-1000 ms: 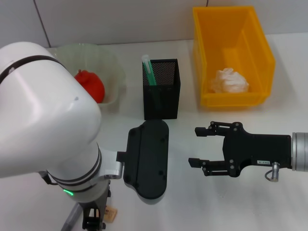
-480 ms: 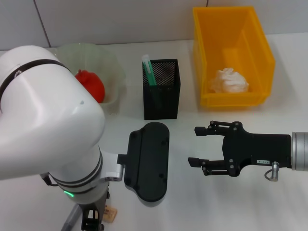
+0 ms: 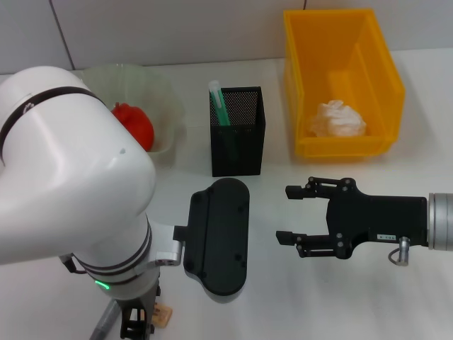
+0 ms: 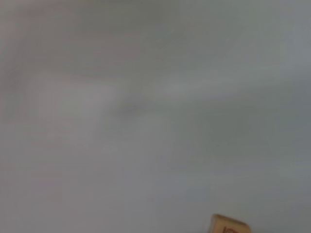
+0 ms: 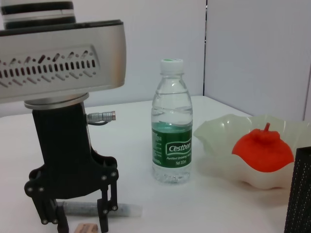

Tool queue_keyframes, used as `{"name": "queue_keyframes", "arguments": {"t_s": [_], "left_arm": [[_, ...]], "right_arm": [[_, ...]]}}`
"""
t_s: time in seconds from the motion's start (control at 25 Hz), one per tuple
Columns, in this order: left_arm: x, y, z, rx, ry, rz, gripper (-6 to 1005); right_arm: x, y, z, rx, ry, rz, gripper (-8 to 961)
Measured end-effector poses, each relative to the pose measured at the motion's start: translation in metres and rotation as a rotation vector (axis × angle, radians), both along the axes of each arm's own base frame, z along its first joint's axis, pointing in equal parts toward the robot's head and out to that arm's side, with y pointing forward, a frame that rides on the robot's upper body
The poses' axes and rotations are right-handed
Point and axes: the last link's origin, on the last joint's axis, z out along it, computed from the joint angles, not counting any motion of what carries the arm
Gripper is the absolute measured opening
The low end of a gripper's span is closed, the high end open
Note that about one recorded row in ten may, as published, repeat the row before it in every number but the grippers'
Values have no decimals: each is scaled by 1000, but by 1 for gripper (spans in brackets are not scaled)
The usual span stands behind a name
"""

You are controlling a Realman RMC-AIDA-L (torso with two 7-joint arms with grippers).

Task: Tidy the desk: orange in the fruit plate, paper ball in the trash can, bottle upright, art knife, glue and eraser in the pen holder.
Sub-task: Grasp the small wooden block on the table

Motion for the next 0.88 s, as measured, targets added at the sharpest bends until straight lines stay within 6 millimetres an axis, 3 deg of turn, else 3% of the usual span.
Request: {"name": "queue_keyframes", "arguments": {"t_s": [0.28,0.88], "left_arm": [[1,0,0,0,-1,-3,496],[2,1,-3,-15,-2,4,499]], "right_arm": [[0,0,0,2,0,-2,763],[0,1,1,11,5,-6,763]]}}
